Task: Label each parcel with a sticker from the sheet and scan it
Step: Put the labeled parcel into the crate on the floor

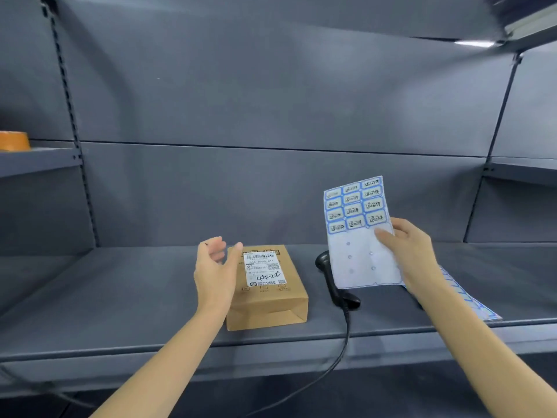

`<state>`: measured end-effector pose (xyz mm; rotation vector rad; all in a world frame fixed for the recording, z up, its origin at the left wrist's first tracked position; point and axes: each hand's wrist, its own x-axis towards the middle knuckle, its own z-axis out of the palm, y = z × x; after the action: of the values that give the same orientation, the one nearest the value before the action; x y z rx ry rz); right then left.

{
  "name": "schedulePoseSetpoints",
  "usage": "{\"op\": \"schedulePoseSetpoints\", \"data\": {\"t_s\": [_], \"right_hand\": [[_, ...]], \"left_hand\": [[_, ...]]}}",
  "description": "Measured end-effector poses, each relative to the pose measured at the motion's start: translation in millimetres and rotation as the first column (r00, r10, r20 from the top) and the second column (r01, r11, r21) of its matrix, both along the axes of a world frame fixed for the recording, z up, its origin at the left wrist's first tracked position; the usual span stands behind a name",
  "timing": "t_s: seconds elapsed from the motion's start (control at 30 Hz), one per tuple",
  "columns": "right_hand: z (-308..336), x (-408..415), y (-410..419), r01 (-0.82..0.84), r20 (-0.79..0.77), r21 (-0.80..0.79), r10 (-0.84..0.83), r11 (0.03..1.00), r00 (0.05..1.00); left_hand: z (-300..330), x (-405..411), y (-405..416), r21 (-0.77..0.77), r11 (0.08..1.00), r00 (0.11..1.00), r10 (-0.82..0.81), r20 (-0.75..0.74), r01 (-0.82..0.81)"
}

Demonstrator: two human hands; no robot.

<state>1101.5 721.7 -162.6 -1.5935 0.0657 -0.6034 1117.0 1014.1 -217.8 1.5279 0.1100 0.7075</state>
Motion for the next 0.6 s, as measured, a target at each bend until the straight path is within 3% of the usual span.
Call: {"op": "schedulePoseSetpoints", "data": {"t_s": [0.07, 0.17, 0.23, 0.3, 0.43, 0.6], "right_hand": [[2, -7, 37, -0.173, 0.010, 0.084, 0.173, 0.981, 0.985], [-3, -12, 83, -0.334, 0.020, 0.173, 0.336, 0.926, 0.942], [-10, -16, 107, -0.397, -0.005, 0.154, 0.403, 0.905, 0.915], [-19, -18, 124, -0.425, -0.038, 0.102, 0.431, 0.899, 0.902], [-37, -18, 145, -0.427, -0.077, -0.086, 0.421, 0.900, 0.904], [-44, -14, 151, -0.250, 0.006, -0.471, 0.286, 0.846, 0.958]], "left_hand": [[15, -10, -6, -0.127, 0.977, 0.983, -0.176, -0.052, 0.169], [26, -20, -10, -0.372, 0.777, 0.826, -0.562, -0.044, 0.508], [25, -25, -4, -0.408, 0.632, 0.687, -0.727, -0.018, 0.658], [22, -29, 4, -0.426, 0.568, 0.631, -0.776, 0.010, 0.705], [14, -28, 20, -0.370, 0.697, 0.748, -0.664, -0.008, 0.614], [5, -30, 28, -0.302, 0.776, 0.807, -0.590, -0.038, 0.553]]}}
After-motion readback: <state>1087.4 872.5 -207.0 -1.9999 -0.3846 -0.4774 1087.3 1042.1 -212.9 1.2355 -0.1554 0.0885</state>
